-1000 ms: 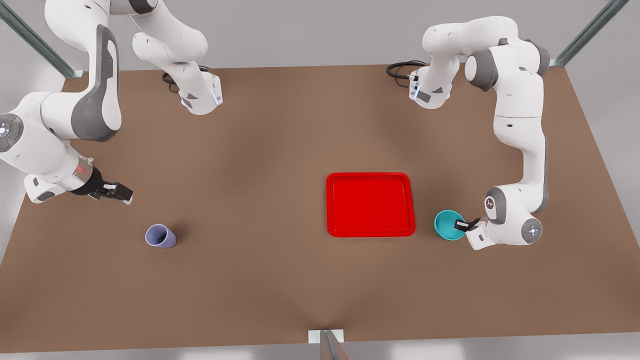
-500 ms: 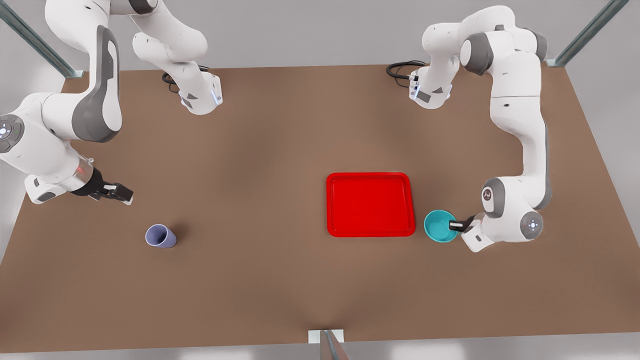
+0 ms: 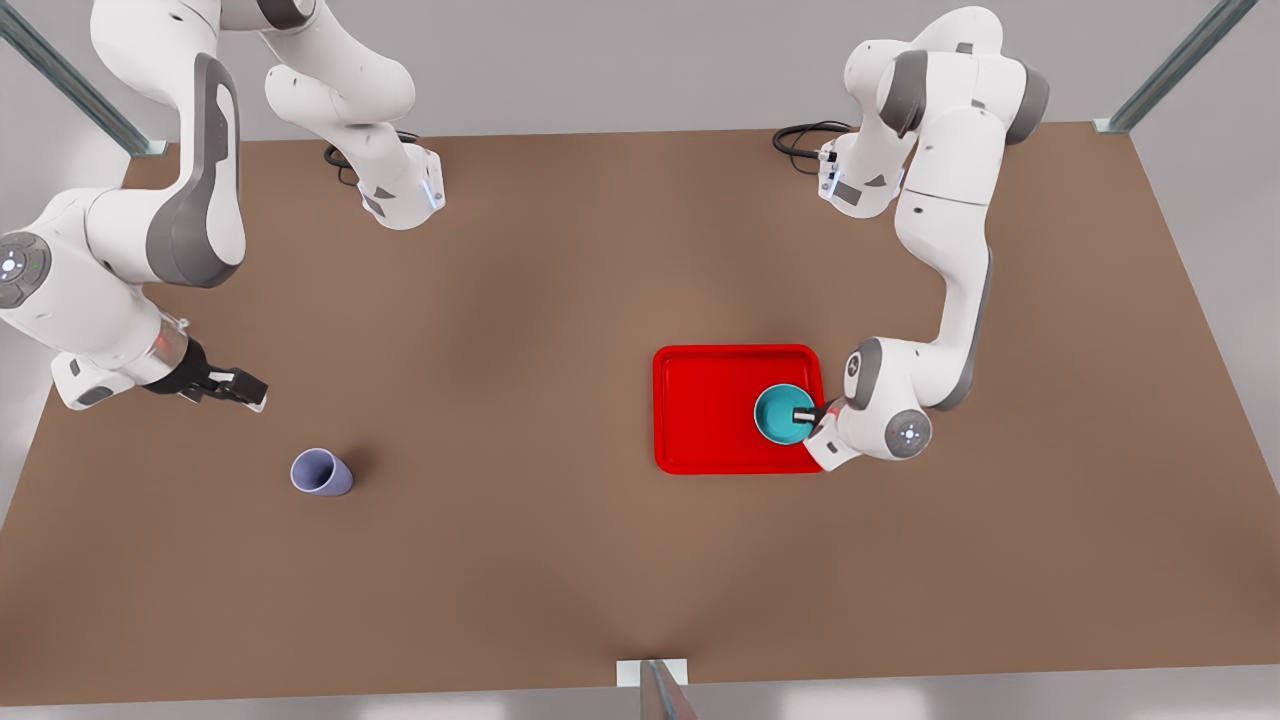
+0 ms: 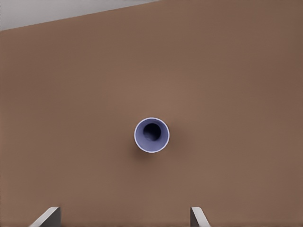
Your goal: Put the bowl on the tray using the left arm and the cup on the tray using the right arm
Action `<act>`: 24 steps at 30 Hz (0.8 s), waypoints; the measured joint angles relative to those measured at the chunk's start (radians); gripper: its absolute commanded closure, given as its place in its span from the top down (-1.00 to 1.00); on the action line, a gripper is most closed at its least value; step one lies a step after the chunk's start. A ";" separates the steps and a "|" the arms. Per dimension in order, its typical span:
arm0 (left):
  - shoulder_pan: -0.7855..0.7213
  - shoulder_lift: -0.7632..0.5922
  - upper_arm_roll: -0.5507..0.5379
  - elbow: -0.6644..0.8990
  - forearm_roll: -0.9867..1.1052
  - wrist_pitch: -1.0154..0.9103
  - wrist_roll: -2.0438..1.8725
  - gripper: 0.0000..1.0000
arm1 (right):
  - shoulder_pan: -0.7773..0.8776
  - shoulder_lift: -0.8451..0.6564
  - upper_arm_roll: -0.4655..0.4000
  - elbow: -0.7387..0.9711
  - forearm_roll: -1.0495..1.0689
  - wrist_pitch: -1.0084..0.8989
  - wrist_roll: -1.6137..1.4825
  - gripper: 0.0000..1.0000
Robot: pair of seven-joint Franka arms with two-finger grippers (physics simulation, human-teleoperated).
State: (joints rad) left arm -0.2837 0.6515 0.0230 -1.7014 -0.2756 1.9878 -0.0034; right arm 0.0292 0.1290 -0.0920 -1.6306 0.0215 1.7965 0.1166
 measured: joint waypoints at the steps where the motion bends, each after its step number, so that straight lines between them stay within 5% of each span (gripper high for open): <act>1: 0.000 0.004 0.000 0.000 -0.022 0.010 0.009 1.00 | 0.000 0.000 0.000 0.000 0.000 0.000 0.000 1.00; 10: 0.011 -0.073 0.065 0.101 -0.041 -0.105 0.015 1.00 | 0.000 0.001 0.000 0.000 0.000 0.001 0.000 1.00; 13: 0.015 -0.311 0.144 0.161 0.047 -0.361 0.079 1.00 | 0.000 0.001 0.000 0.000 0.001 0.001 0.000 1.00; 15: 0.051 -0.442 0.095 0.163 0.153 -0.493 0.117 1.00 | 0.000 0.001 0.000 0.000 0.001 0.001 0.000 1.00; 24: 0.062 -0.459 0.086 0.238 0.323 -0.554 0.129 1.00 | 0.000 -0.006 0.000 -0.078 0.001 0.075 -0.003 1.00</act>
State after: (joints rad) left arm -0.2213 0.1927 0.1088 -1.4634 0.0476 1.4341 0.1258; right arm 0.0292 0.1226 -0.0919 -1.7085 0.0227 1.8718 0.1135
